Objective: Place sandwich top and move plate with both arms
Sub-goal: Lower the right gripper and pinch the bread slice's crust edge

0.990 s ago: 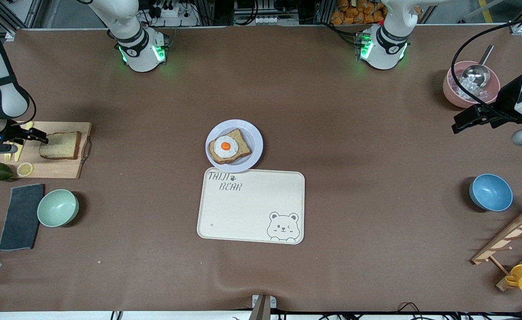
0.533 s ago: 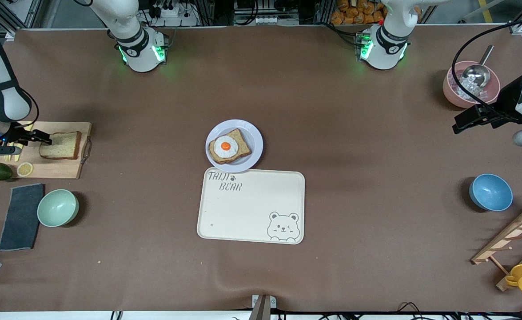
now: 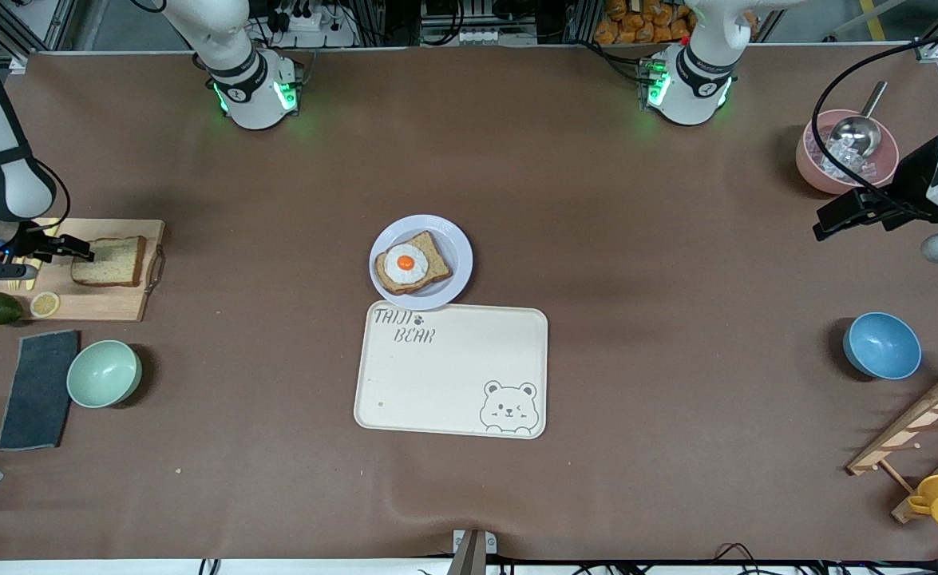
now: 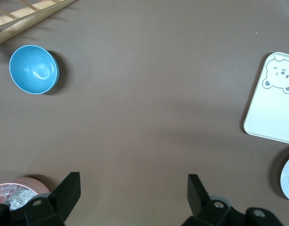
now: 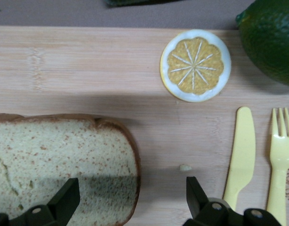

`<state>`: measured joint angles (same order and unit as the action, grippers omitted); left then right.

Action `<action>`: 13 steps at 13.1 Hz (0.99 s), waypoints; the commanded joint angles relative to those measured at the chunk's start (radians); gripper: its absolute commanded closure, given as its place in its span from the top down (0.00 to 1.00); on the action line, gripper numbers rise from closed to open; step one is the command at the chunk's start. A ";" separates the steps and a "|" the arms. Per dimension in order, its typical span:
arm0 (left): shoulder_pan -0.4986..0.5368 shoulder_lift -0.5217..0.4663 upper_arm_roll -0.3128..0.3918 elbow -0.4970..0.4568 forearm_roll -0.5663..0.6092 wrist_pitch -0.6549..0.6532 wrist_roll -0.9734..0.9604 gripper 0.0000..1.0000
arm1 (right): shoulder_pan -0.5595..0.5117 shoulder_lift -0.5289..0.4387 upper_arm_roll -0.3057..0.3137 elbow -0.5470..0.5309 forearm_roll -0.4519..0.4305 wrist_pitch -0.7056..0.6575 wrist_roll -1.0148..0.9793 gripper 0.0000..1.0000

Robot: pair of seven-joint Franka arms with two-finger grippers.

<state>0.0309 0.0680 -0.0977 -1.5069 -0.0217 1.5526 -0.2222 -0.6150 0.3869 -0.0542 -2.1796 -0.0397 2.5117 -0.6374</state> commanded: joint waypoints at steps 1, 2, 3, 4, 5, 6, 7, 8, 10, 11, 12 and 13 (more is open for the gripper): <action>0.009 0.004 -0.005 0.016 0.006 -0.016 -0.002 1.00 | -0.031 0.036 0.019 0.055 0.084 -0.054 -0.016 1.00; 0.009 0.006 -0.004 0.016 0.006 -0.016 -0.002 1.00 | -0.029 0.044 0.017 0.075 0.109 -0.094 -0.018 1.00; 0.009 0.006 -0.004 0.016 0.006 -0.016 -0.002 1.00 | -0.029 0.053 0.017 0.086 0.109 -0.111 -0.019 1.00; 0.009 0.006 -0.004 0.016 0.006 -0.016 0.000 1.00 | -0.029 0.056 0.017 0.086 0.109 -0.111 -0.024 1.00; 0.009 0.006 -0.004 0.016 0.006 -0.016 0.000 1.00 | -0.031 0.058 0.017 0.086 0.110 -0.111 -0.037 1.00; 0.009 0.006 -0.002 0.016 0.006 -0.016 0.000 1.00 | -0.032 0.063 0.017 0.086 0.110 -0.109 -0.050 1.00; 0.009 0.006 -0.002 0.016 0.006 -0.016 0.000 1.00 | -0.034 0.069 0.017 0.087 0.110 -0.106 -0.061 1.00; 0.009 0.006 -0.002 0.016 0.006 -0.016 0.000 1.00 | -0.037 0.075 0.017 0.087 0.110 -0.102 -0.067 1.00; 0.009 0.006 -0.002 0.016 0.006 -0.016 0.000 1.00 | -0.037 0.076 0.017 0.087 0.110 -0.112 -0.067 1.00; 0.009 0.006 -0.002 0.016 0.006 -0.016 0.001 1.00 | -0.040 0.069 0.017 0.087 0.110 -0.116 -0.065 1.00; 0.009 0.006 -0.002 0.016 0.006 -0.016 0.000 1.00 | -0.042 0.064 0.017 0.087 0.110 -0.122 -0.067 1.00; 0.003 0.006 -0.002 0.017 0.008 -0.016 -0.014 1.00 | -0.043 0.063 0.017 0.092 0.110 -0.137 -0.067 1.00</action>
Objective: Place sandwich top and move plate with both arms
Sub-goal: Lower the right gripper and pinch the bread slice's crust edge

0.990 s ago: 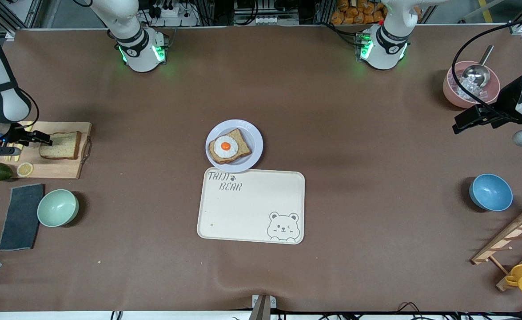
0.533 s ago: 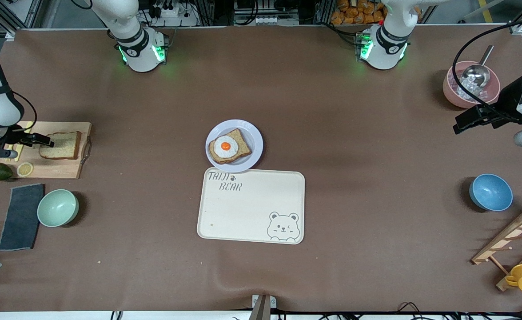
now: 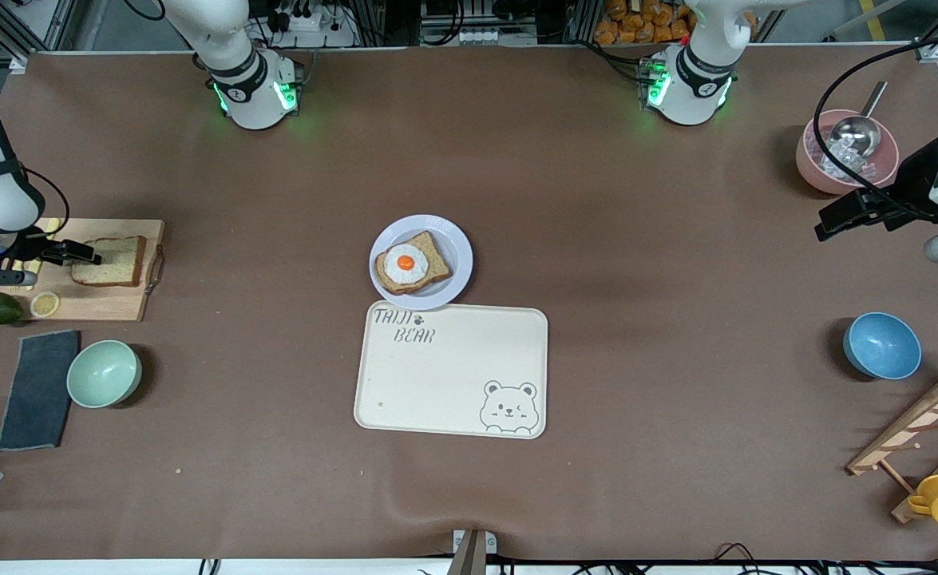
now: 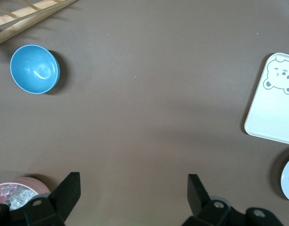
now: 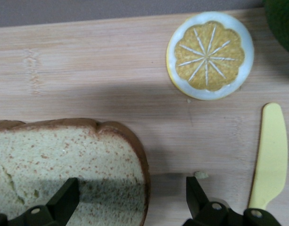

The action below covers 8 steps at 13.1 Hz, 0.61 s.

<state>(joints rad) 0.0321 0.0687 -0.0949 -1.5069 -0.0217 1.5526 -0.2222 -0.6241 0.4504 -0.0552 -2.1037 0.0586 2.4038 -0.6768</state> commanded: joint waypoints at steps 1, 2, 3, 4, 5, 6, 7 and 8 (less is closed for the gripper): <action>-0.001 0.005 -0.005 0.016 0.009 -0.016 -0.014 1.00 | -0.035 -0.001 0.018 0.025 0.012 -0.046 -0.027 1.00; -0.003 0.003 -0.006 0.014 0.012 -0.017 -0.016 1.00 | -0.037 0.001 0.018 0.030 0.012 -0.051 -0.035 1.00; 0.000 0.005 -0.008 0.014 0.012 -0.017 -0.016 1.00 | -0.037 0.001 0.018 0.030 0.012 -0.051 -0.038 1.00; 0.003 0.005 -0.008 0.014 0.012 -0.017 -0.014 1.00 | -0.039 0.002 0.018 0.030 0.014 -0.049 -0.038 1.00; 0.005 0.005 -0.008 0.013 0.011 -0.017 -0.014 1.00 | -0.046 0.005 0.020 0.030 0.021 -0.049 -0.038 0.93; 0.005 0.005 -0.008 0.013 0.011 -0.017 -0.014 1.00 | -0.048 0.005 0.018 0.030 0.044 -0.049 -0.038 0.56; 0.003 0.005 -0.008 0.013 0.011 -0.017 -0.014 1.00 | -0.046 0.005 0.018 0.030 0.067 -0.052 -0.035 0.21; 0.002 0.005 -0.008 0.013 0.012 -0.017 -0.016 1.00 | -0.048 0.007 0.018 0.030 0.087 -0.057 -0.032 0.00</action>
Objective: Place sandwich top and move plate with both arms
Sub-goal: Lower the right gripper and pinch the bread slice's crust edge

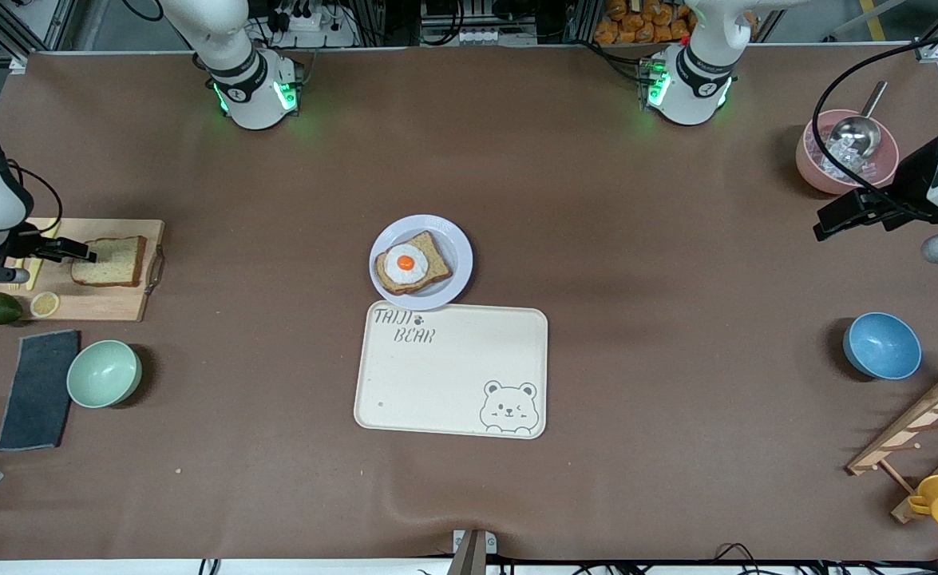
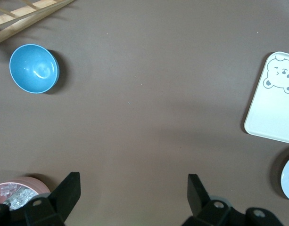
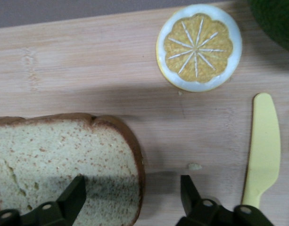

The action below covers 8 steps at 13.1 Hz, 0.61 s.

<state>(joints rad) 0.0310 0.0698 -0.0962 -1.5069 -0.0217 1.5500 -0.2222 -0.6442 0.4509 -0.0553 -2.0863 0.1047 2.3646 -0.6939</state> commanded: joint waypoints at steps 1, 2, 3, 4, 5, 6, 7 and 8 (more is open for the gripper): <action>0.003 0.002 -0.007 0.013 0.012 -0.014 -0.016 1.00 | -0.028 0.006 0.018 0.012 0.061 -0.024 -0.013 0.00; 0.003 0.004 -0.007 0.013 0.012 -0.014 -0.016 1.00 | -0.028 0.005 0.018 0.012 0.076 -0.030 -0.016 0.00; 0.004 0.004 -0.007 0.013 0.012 -0.014 -0.016 1.00 | -0.028 0.005 0.018 0.012 0.078 -0.034 -0.018 0.00; 0.004 0.002 -0.007 0.013 0.012 -0.014 -0.014 1.00 | -0.026 0.003 0.018 0.012 0.078 -0.036 -0.019 0.00; 0.004 0.004 -0.007 0.013 0.012 -0.014 -0.014 1.00 | -0.023 0.003 0.018 0.012 0.078 -0.036 -0.021 0.00; 0.004 0.004 -0.007 0.013 0.012 -0.014 -0.014 1.00 | -0.023 0.000 0.018 0.012 0.078 -0.042 -0.021 0.00; 0.004 0.004 -0.007 0.013 0.012 -0.014 -0.016 1.00 | -0.022 -0.004 0.018 0.015 0.078 -0.053 -0.021 0.00; 0.004 0.004 -0.007 0.011 0.012 -0.014 -0.016 1.00 | -0.018 -0.012 0.018 0.020 0.078 -0.065 -0.022 0.00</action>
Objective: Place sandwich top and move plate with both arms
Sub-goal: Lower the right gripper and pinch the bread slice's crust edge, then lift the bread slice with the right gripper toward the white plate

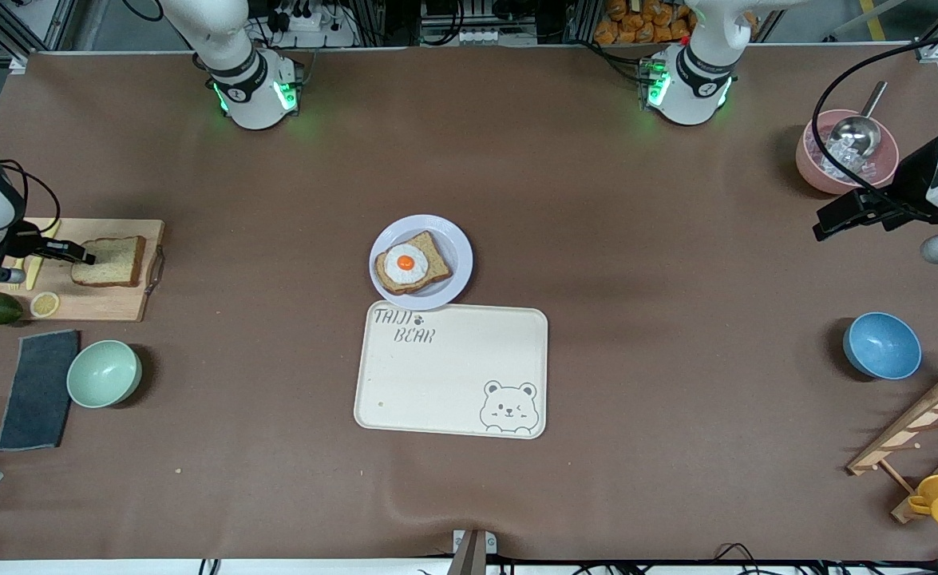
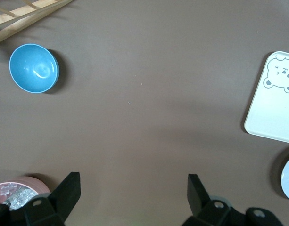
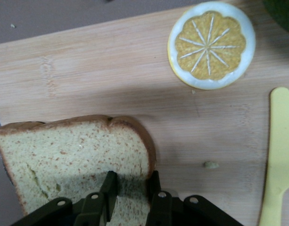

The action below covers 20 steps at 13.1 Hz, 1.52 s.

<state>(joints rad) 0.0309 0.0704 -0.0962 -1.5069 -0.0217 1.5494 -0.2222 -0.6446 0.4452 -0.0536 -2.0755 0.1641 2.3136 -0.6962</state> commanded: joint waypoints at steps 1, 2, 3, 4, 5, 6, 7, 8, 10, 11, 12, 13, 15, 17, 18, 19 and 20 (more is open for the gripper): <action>0.004 0.003 -0.007 0.011 0.012 -0.014 -0.016 1.00 | -0.018 -0.016 0.017 0.015 0.017 -0.032 -0.023 0.00; 0.004 0.003 -0.007 0.011 0.012 -0.014 -0.016 1.00 | -0.017 -0.022 0.017 0.026 0.017 -0.052 -0.040 0.00; 0.004 0.003 -0.007 0.011 0.012 -0.014 -0.016 1.00 | -0.017 -0.023 0.017 0.038 0.017 -0.071 -0.057 0.00; 0.004 0.003 -0.007 0.011 0.012 -0.014 -0.016 1.00 | -0.017 -0.023 0.017 0.048 0.017 -0.085 -0.062 0.00; 0.004 0.003 -0.007 0.011 0.012 -0.014 -0.016 1.00 | -0.017 -0.026 0.017 0.049 0.017 -0.091 -0.066 0.00; 0.006 0.003 -0.007 0.011 0.012 -0.014 -0.014 1.00 | -0.017 -0.039 0.017 0.048 0.017 -0.092 -0.066 0.00; 0.006 0.003 -0.007 0.010 0.012 -0.014 -0.006 1.00 | -0.012 -0.048 0.017 0.048 0.017 -0.109 -0.066 0.00; 0.006 0.003 -0.007 0.010 0.012 -0.014 -0.008 1.00 | -0.010 -0.062 0.018 0.051 0.017 -0.143 -0.066 0.00; 0.004 0.003 -0.007 0.010 0.019 -0.014 -0.006 1.00 | 0.003 -0.097 0.021 0.052 0.018 -0.193 -0.065 0.00; 0.004 0.005 -0.007 0.010 0.020 -0.014 -0.006 1.00 | 0.008 -0.115 0.023 0.052 0.018 -0.224 -0.062 0.00; 0.004 0.005 -0.007 0.010 0.020 -0.014 -0.006 1.00 | 0.020 -0.132 0.024 0.054 0.018 -0.256 -0.056 0.00; 0.006 0.005 -0.007 0.010 0.020 -0.014 -0.006 1.00 | 0.034 -0.152 0.031 0.054 0.021 -0.299 -0.045 0.00; 0.006 0.005 -0.007 0.010 0.020 -0.014 -0.006 1.00 | 0.068 -0.195 0.034 0.054 0.054 -0.377 -0.002 0.00; 0.004 0.005 -0.007 0.010 0.020 -0.014 -0.006 1.00 | 0.111 -0.227 0.034 0.054 0.128 -0.455 0.027 0.00; 0.003 0.005 -0.007 0.010 0.022 -0.014 -0.008 1.00 | 0.137 -0.244 0.034 0.052 0.173 -0.492 0.056 0.00; 0.003 0.005 -0.007 0.010 0.020 -0.014 -0.006 1.00 | 0.175 -0.261 0.034 0.051 0.201 -0.506 0.101 0.00; 0.003 0.005 -0.007 0.010 0.020 -0.014 -0.008 1.00 | 0.216 -0.278 0.034 0.045 0.219 -0.508 0.163 0.00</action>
<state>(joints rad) 0.0311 0.0740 -0.0962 -1.5069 -0.0216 1.5483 -0.2222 -0.4906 0.2189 -0.0172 -2.0084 0.3403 1.8230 -0.6225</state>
